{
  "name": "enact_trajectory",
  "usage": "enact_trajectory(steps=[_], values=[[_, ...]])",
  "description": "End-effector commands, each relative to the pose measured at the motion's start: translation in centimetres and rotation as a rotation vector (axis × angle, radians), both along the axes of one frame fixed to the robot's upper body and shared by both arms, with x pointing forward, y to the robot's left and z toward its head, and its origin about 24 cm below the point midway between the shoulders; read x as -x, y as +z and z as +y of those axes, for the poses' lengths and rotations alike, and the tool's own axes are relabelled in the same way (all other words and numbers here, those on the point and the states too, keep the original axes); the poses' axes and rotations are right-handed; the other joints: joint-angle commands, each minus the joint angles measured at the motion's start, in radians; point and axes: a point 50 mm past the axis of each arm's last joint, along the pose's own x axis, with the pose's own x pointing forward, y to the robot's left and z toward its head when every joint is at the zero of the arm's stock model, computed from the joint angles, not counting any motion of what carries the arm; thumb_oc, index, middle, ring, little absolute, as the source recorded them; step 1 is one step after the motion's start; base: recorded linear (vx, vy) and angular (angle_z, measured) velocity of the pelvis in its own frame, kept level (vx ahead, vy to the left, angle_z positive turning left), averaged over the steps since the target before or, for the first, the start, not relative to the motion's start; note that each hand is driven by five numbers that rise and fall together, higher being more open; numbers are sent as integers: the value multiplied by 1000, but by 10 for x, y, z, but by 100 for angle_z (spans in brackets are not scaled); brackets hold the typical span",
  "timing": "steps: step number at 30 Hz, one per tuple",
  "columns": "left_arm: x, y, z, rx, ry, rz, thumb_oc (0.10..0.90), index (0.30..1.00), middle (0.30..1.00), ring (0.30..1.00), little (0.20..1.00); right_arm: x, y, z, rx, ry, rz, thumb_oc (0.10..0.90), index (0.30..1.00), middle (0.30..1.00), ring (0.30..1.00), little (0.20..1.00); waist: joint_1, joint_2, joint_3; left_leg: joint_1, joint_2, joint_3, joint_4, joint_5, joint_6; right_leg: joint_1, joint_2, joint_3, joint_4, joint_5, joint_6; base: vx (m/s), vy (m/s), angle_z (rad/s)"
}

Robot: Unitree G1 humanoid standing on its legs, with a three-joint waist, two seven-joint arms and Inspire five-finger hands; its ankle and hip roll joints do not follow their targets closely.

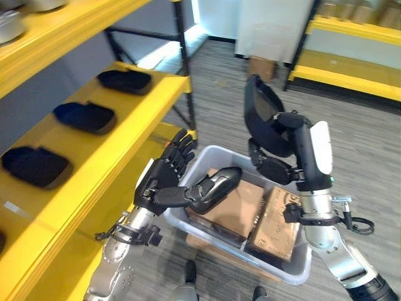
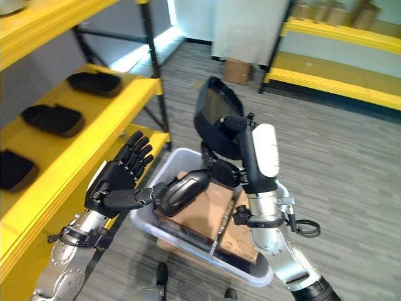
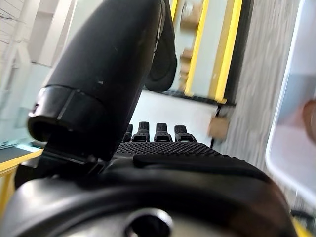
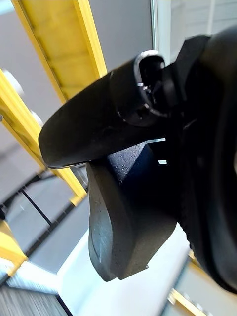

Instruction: Move parts from the plastic box to the shelf.

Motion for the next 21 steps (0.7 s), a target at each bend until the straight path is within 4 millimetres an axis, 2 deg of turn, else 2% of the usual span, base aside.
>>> enact_trajectory(steps=[1,6,14,17,19,20,21], values=[[1,43,-6,53,-93,-249,900,1000,1000,1000,1000,17,58,7,-59,88,-374,400,300,300,300,300,-5,-18,-80,70,-29,17,-8,-115,-7,5,60,-36,16,21,-53,-53,-61,12],[3,46,-14,51,-179,-278,900,1000,1000,1000,1000,15,62,8,-48,114,-402,400,300,300,300,300,-4,-9,-65,52,-20,-2,-8,-92,-25,0,81,-27,51,-4,-72,-50,-54,-8],[0,48,-7,60,-93,-289,900,1000,1000,1000,1000,13,64,16,-34,166,-421,400,300,300,300,300,8,3,-42,52,-15,-28,-8,-69,-31,5,97,-22,114,-43,-92,-32,-64,3],[1,39,-1,189,-115,-196,900,1000,1000,1000,1000,13,67,20,-53,221,-412,400,300,300,300,300,28,9,-21,37,-14,-58,6,-49,-36,8,123,-25,161,-74,-112,-16,-153,16],[2,33,3,213,-101,-181,900,1000,1000,1000,1000,11,65,28,-65,243,-415,400,300,300,300,300,33,11,-12,30,-2,-35,17,-36,-39,11,131,-41,179,-86,-116,3,-119,8],[2,29,3,205,-110,-180,900,1000,1000,1000,1000,11,64,30,-75,254,-410,400,300,300,300,300,29,12,-10,21,15,7,28,-26,-41,12,133,-63,185,-92,-119,-24,-71,11],[3,26,1,202,-147,-179,900,1000,1000,1000,1000,12,63,30,-73,237,-404,400,300,300,300,300,17,8,-10,21,37,87,30,-19,-47,19,127,-95,186,-103,-118,-57,-51,38]])
